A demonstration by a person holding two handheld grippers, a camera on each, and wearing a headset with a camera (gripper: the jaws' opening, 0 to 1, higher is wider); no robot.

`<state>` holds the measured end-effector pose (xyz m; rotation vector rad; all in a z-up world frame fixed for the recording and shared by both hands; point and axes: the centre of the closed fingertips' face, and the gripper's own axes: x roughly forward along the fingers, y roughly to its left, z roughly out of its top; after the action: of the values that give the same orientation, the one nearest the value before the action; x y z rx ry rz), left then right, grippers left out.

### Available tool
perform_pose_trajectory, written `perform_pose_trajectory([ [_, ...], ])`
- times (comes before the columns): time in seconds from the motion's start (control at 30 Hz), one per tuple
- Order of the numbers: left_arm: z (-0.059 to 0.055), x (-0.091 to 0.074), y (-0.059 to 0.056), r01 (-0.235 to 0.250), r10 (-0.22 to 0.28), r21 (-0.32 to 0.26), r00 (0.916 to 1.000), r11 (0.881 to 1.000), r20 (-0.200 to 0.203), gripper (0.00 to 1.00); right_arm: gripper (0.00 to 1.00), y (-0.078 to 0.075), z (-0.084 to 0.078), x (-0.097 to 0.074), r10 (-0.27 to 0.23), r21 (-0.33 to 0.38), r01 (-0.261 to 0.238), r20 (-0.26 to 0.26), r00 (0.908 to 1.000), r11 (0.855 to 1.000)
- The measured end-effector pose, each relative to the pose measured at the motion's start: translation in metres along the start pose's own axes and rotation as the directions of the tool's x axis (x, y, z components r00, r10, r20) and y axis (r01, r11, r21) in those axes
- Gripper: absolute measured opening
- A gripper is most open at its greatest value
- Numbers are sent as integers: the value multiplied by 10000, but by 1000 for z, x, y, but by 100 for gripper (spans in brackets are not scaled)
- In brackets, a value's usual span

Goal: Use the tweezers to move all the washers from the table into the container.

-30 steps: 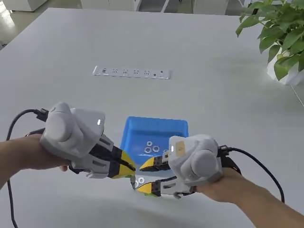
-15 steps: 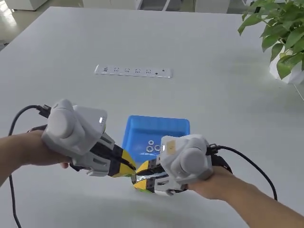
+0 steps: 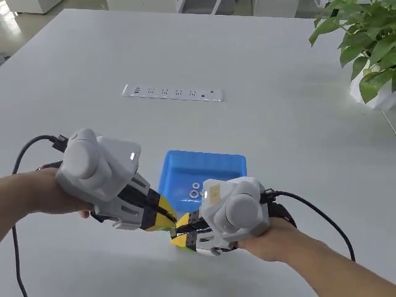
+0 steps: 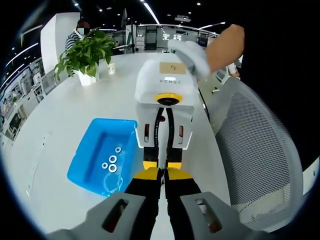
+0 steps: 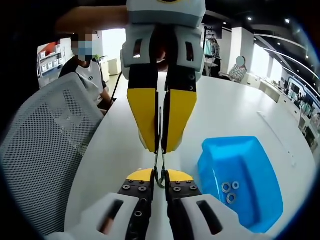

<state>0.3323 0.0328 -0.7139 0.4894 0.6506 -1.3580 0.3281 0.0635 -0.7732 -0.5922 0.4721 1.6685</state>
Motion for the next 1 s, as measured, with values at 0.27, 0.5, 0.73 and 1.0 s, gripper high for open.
perform_pose_trajectory([
  [0.27,-3,2,0,29,-29,18,9997,10000,-253,7,8,0,-1,0,-31,-100,29,-249,9997,9999],
  [0.5,-5,2,0,-25,24,-40,9997,10000,-261,7,8,0,-1,0,-55,-149,51,-239,9997,9999],
  [0.73,-6,1,0,-159,155,-163,9996,9997,-235,7,7,0,-1,1,-63,-147,60,-214,9998,9999],
  [1.0,-4,-6,2,-480,483,-447,9988,9978,66,13,7,1,0,1,-39,-212,34,-236,9997,9998],
])
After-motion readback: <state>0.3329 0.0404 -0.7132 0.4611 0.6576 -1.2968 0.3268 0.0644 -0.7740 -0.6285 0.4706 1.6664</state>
